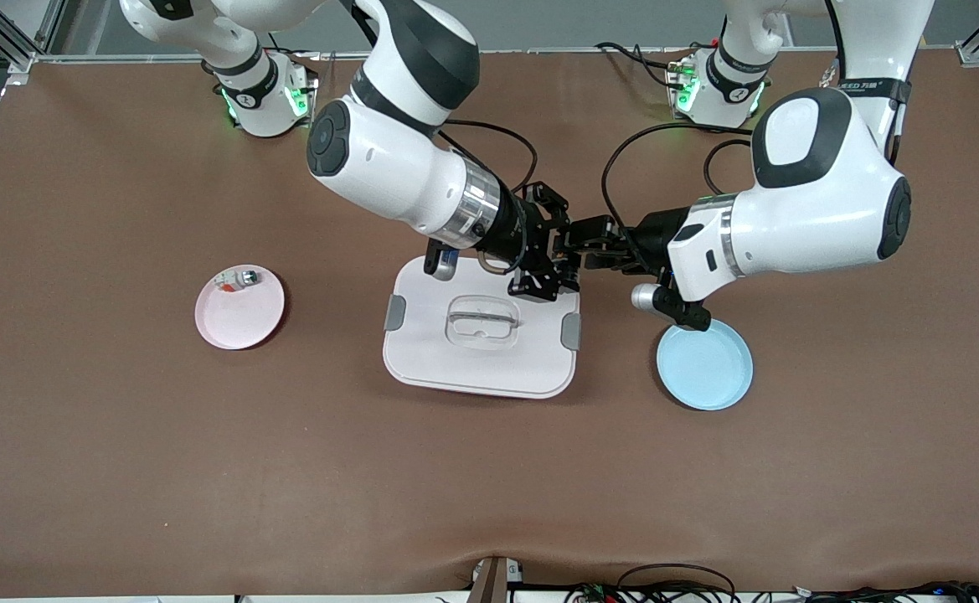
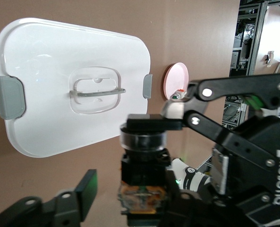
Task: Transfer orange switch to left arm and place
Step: 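Carry the switch over the box toward the left gripper, then grasp the switch with the left gripper and open the right gripper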
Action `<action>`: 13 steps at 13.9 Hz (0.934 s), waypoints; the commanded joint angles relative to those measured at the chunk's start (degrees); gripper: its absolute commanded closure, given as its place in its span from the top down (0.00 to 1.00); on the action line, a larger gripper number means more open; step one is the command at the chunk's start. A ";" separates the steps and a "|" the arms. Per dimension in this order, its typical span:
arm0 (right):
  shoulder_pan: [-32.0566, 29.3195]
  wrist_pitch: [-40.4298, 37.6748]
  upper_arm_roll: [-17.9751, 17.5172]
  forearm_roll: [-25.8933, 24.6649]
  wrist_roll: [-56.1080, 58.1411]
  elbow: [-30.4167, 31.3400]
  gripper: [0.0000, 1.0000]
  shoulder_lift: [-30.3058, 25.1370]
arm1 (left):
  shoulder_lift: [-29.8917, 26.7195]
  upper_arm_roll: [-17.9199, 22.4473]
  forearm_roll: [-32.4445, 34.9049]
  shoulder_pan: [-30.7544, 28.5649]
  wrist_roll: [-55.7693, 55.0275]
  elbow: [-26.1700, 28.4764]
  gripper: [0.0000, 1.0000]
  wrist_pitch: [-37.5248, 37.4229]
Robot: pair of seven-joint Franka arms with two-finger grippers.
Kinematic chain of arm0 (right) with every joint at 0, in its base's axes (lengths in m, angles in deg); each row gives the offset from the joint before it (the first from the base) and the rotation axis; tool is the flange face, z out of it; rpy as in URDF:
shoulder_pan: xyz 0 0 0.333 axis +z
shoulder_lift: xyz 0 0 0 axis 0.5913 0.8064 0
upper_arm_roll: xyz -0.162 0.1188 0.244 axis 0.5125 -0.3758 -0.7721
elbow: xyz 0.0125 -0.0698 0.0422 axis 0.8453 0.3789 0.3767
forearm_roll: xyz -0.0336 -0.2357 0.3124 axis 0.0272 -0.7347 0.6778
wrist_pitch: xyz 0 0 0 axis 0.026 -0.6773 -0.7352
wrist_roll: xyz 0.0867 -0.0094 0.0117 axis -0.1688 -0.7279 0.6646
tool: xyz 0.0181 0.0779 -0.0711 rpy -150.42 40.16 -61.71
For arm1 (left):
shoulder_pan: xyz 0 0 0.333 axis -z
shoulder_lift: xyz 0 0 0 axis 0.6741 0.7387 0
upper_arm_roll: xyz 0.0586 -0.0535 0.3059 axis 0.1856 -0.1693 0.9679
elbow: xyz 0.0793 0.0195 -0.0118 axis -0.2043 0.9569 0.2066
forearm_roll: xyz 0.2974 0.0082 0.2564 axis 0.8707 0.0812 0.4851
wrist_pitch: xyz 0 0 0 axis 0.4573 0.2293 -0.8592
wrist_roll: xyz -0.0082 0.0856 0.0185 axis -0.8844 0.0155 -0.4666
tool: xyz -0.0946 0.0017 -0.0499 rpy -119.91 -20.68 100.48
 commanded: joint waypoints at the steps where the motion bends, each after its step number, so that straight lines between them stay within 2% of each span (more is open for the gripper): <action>1: 0.37 1.55 0.22 0.85 -2.07 -1.84 0.00 1.14 | 0.18 -0.01 -0.65 0.19 -0.18 -0.21 0.16 0.57; 2: 0.46 1.47 0.22 0.85 -2.07 -1.84 0.00 1.23 | 0.18 -0.01 -0.65 0.19 -0.18 -0.21 0.02 0.49; 6: 0.46 1.47 0.31 0.85 -2.24 -1.75 0.00 1.23 | 0.53 -0.01 -0.56 0.10 0.52 -0.30 0.00 0.49; 7: 0.72 1.64 0.31 0.77 -2.24 -1.75 0.15 1.23 | 0.53 -0.01 -0.56 0.10 0.61 -0.30 0.00 0.49; 8: 0.81 1.64 0.31 0.76 -2.24 -1.75 0.58 1.32 | 0.53 -0.01 -0.56 0.10 0.61 -0.30 0.00 0.57; 9: 0.73 1.56 0.31 0.76 -2.16 -1.75 0.82 1.32 | 0.53 -0.01 -0.56 0.10 0.61 -0.30 0.00 0.49; 10: 0.81 1.64 0.39 0.59 -2.07 -1.75 1.00 1.32 | 0.53 -0.01 -0.48 0.10 0.61 -0.21 0.00 0.49; 13: 0.73 1.56 0.57 0.41 -1.54 -1.75 1.00 1.41 | 0.44 -0.01 -0.47 0.01 0.70 -0.21 0.00 0.31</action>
